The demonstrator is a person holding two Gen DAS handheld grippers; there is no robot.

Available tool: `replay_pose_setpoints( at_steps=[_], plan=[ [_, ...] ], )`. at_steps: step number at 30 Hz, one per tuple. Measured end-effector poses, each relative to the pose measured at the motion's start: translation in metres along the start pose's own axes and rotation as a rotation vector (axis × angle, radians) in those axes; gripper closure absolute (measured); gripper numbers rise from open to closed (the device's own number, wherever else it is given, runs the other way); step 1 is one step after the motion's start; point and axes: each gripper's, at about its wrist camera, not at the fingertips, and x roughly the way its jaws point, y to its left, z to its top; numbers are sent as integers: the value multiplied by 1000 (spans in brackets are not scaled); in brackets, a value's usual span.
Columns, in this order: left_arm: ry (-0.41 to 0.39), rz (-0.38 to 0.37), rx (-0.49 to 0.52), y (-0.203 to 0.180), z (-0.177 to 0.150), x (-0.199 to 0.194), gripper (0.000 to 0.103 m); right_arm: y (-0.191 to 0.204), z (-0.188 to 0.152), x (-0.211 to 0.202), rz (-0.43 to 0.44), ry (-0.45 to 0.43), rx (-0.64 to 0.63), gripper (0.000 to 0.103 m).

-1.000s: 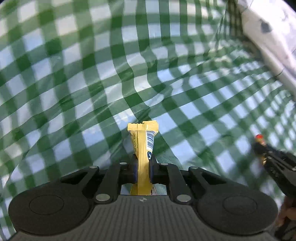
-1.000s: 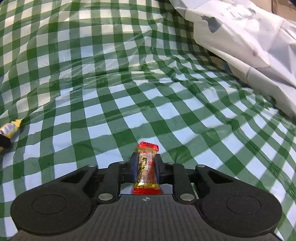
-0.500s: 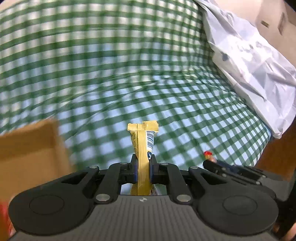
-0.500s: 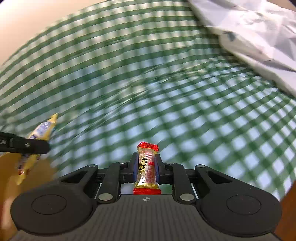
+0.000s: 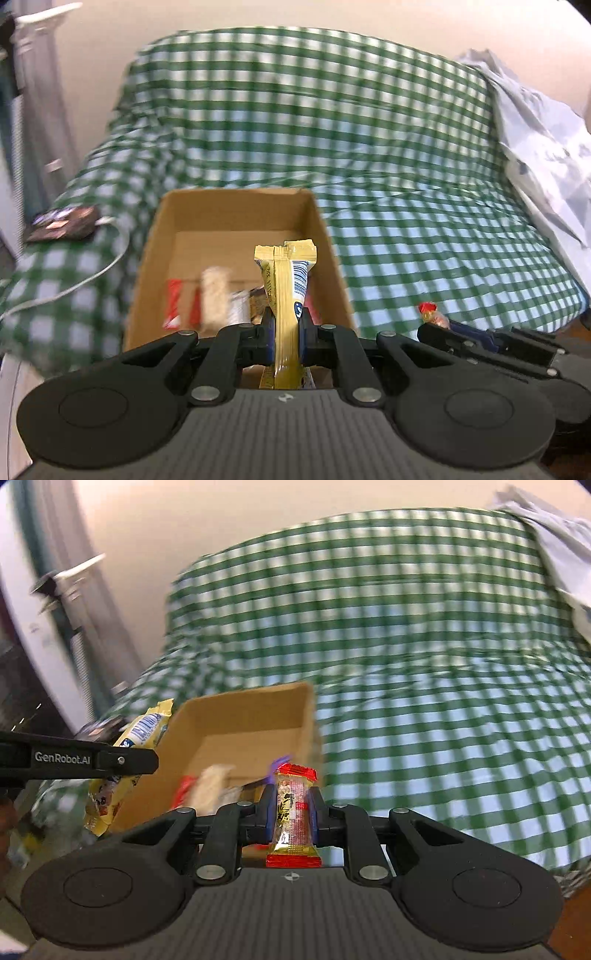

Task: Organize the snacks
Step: 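Carry the yellow bar and small red candy over the box with both grippers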

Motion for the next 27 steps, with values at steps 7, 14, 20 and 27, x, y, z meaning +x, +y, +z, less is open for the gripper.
replay_pose_setpoints(
  at_steps=[7,14,20,27],
  plan=[
    [-13,32,-71,35,-36,-40,91,41,-5,-27,22,-27,-72,85],
    [-27,35,-111,57,-37,-45,91,64,-7,-35,3,-31,-139,85],
    [22,47,-128,70,-21,-25,91,72,1,-21,-17,-3,-171,85],
    [71,75,-120,83,16,19,91,80,25,25,7,39,-163,85]
  ],
)
